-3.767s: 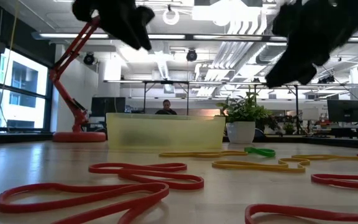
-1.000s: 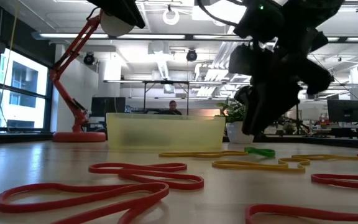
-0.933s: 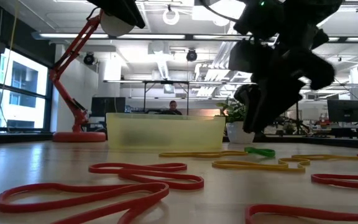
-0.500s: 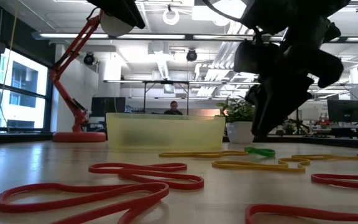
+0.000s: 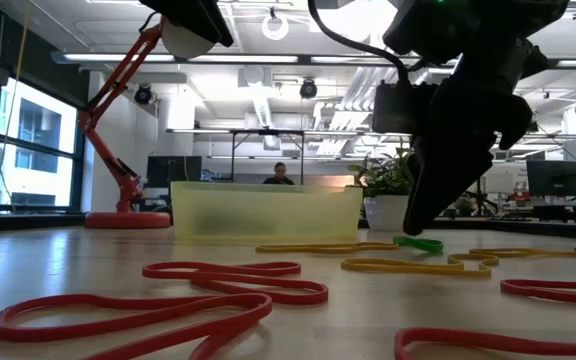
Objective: Pick and place rubber bands into bin
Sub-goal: Put the green rubber band into the yellow bin
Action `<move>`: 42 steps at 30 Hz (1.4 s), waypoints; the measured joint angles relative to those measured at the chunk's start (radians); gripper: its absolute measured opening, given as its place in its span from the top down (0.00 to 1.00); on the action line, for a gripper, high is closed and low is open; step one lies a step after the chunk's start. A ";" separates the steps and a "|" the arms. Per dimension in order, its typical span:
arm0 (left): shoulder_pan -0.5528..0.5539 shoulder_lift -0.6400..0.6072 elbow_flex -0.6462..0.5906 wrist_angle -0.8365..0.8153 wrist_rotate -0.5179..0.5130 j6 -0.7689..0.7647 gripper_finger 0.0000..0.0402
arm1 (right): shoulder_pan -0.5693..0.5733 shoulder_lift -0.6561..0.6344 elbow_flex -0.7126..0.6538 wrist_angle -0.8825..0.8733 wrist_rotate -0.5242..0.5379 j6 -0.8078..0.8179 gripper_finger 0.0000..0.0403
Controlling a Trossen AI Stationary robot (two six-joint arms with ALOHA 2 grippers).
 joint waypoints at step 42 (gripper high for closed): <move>0.002 0.000 0.000 -0.006 -0.024 0.018 0.57 | 0.007 0.082 0.004 0.007 0.081 0.118 0.68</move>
